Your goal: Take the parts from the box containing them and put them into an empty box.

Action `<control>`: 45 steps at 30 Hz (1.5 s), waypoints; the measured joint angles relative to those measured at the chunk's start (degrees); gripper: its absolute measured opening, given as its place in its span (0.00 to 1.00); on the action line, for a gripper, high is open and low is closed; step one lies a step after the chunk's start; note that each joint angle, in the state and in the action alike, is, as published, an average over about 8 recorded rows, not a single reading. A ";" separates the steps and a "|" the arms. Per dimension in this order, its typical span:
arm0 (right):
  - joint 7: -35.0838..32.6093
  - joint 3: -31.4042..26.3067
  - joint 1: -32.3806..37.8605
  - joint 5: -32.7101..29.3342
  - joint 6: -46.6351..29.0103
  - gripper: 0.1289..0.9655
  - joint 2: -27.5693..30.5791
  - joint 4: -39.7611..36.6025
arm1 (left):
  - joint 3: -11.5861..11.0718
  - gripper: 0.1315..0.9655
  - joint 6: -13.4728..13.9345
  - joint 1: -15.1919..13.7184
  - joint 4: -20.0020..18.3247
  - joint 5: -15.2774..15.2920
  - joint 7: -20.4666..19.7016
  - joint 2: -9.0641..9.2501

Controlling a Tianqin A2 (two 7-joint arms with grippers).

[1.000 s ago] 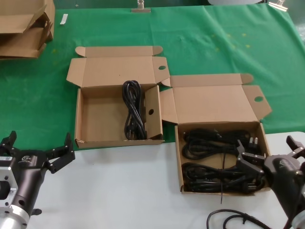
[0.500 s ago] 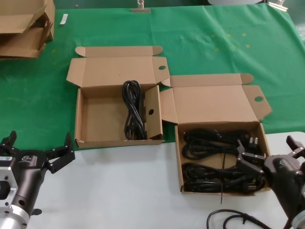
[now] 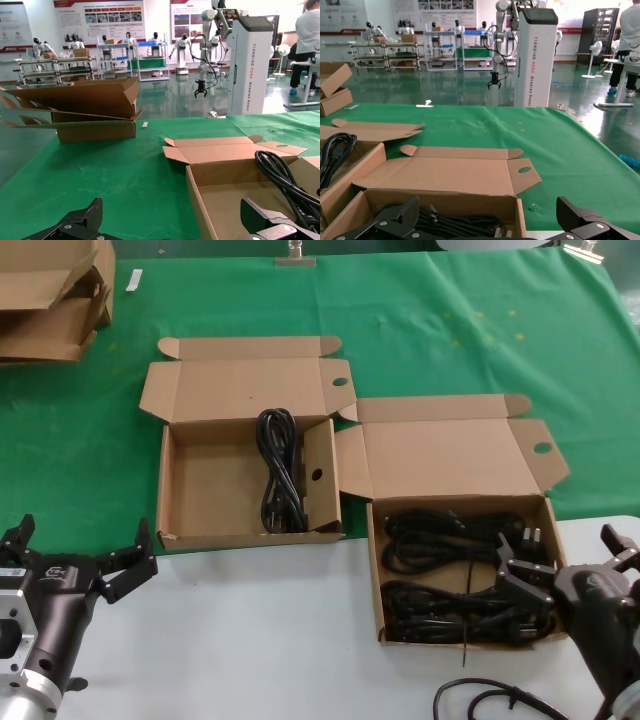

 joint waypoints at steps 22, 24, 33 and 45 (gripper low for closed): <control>0.00 0.00 0.00 0.00 0.00 1.00 0.00 0.00 | 0.00 1.00 0.00 0.00 0.00 0.00 0.00 0.00; 0.00 0.00 0.00 0.00 0.00 1.00 0.00 0.00 | 0.00 1.00 0.00 0.00 0.00 0.00 0.00 0.00; 0.00 0.00 0.00 0.00 0.00 1.00 0.00 0.00 | 0.00 1.00 0.00 0.00 0.00 0.00 0.00 0.00; 0.00 0.00 0.00 0.00 0.00 1.00 0.00 0.00 | 0.00 1.00 0.00 0.00 0.00 0.00 0.00 0.00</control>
